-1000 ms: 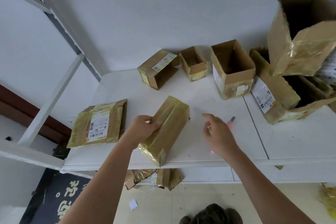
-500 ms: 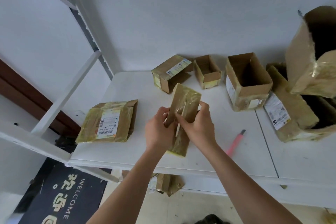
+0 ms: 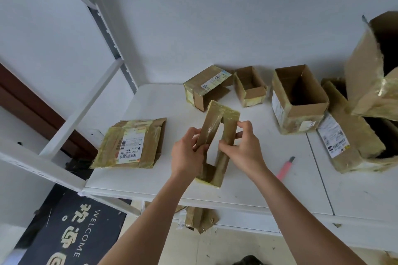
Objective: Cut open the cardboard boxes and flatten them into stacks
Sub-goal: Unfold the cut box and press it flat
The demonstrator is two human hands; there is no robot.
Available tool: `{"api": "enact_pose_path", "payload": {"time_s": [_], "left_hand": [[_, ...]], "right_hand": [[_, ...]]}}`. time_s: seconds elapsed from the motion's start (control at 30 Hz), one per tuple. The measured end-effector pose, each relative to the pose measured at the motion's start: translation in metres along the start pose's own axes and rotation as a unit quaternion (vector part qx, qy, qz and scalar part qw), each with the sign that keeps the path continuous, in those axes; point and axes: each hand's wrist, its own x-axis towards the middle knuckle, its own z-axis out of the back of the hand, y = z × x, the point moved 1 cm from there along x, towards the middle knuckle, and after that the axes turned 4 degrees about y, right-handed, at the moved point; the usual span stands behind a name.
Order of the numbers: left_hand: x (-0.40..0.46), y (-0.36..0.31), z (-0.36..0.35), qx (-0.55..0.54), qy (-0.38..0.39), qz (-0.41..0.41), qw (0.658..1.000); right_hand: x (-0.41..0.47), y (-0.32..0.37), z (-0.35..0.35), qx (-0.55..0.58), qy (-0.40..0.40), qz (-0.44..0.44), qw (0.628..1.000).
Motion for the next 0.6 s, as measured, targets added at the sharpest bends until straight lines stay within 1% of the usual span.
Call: {"api": "enact_pose_path", "payload": {"time_s": [0.07,0.17,0.33,0.4,0.5,0.6], "left_hand": [[0.003,0.005,0.003,0.003,-0.002,0.008,1.000],[0.007,0.016,0.011,-0.017,-0.006,0.034,0.999],[0.013,0.023,0.017,-0.022,0.028,0.039,0.999],[0.014,0.020,0.016,-0.001,0.043,0.020,0.999],[0.015,0.016,0.009,0.082,0.067,-0.027,0.994],[0.012,0.010,-0.001,0.155,0.092,-0.047,0.983]], "right_hand": [[-0.001,-0.002,0.008,0.028,0.036,-0.010,0.999],[-0.004,-0.013,0.014,0.071,0.071,-0.001,0.995],[-0.010,-0.023,0.017,0.157,0.071,-0.023,0.985],[-0.009,-0.021,0.021,0.136,0.066,-0.020,0.988],[-0.003,-0.019,0.025,0.044,0.063,0.004,0.997],[0.000,-0.023,0.031,0.035,0.046,0.009,0.998]]}}
